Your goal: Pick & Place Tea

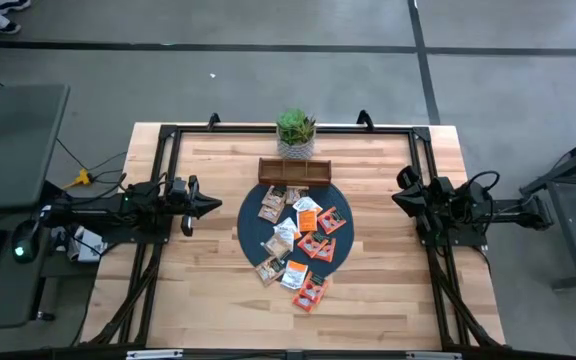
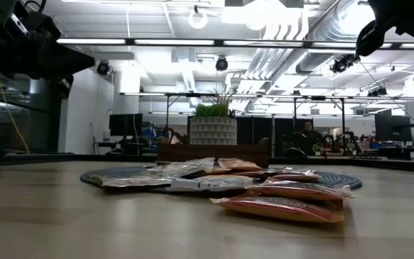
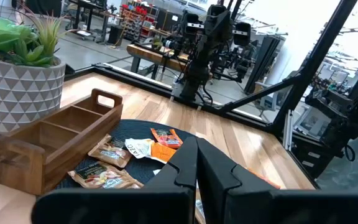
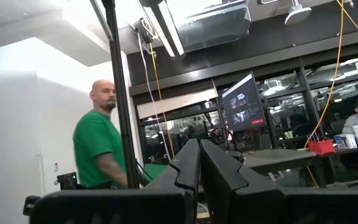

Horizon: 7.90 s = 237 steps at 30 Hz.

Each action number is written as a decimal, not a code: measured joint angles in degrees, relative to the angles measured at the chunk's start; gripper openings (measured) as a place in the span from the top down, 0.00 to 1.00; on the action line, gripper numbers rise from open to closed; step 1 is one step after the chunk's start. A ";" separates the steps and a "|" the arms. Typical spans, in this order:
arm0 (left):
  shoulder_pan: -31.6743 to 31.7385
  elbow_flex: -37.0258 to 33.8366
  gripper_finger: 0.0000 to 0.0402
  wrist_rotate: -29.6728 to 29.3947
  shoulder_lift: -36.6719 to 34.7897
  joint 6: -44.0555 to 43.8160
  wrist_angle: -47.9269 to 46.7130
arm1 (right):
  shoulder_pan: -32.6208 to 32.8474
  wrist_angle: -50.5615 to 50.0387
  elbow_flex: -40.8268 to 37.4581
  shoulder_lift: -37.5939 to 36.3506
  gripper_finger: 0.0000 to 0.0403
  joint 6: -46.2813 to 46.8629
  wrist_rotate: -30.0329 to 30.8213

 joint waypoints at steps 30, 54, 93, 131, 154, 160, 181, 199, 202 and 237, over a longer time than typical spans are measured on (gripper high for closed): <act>0.00 0.00 1.00 0.00 0.00 0.00 0.00 | 0.01 0.01 -0.01 -0.01 0.97 -0.02 -0.02; 0.00 0.00 1.00 -0.12 0.00 0.00 1.27 | 0.00 0.00 0.00 0.00 0.97 0.00 -0.02; -0.01 6.96 1.00 -0.96 2.68 -2.10 -0.20 | -0.01 -0.05 -0.01 0.01 0.97 0.00 0.00; -5.66 26.25 0.69 -8.11 74.91 25.07 9.83 | -0.01 -0.51 -0.01 0.01 0.97 -0.01 0.00; -5.64 32.94 0.52 -16.64 89.83 43.35 10.03 | 0.00 -0.80 0.00 0.00 0.97 -0.01 0.00; -5.62 32.96 0.52 -18.34 90.98 43.86 11.51 | -0.01 -0.91 0.00 0.00 0.97 -0.01 0.00; -4.50 33.14 0.52 -18.19 94.01 45.09 13.62 | 0.00 -1.25 0.00 0.00 0.97 -0.02 0.00; -4.50 32.97 0.74 -17.04 94.20 42.15 12.47 | -0.01 -1.28 0.01 0.01 0.97 -0.02 0.00; -4.50 32.96 0.83 -16.98 94.20 41.30 11.90 | -0.01 -1.28 0.00 0.01 0.97 -0.01 0.00; -9.11 45.30 1.00 -24.56 92.20 35.14 -6.16 | 0.00 -1.71 0.00 0.00 0.97 -0.01 0.00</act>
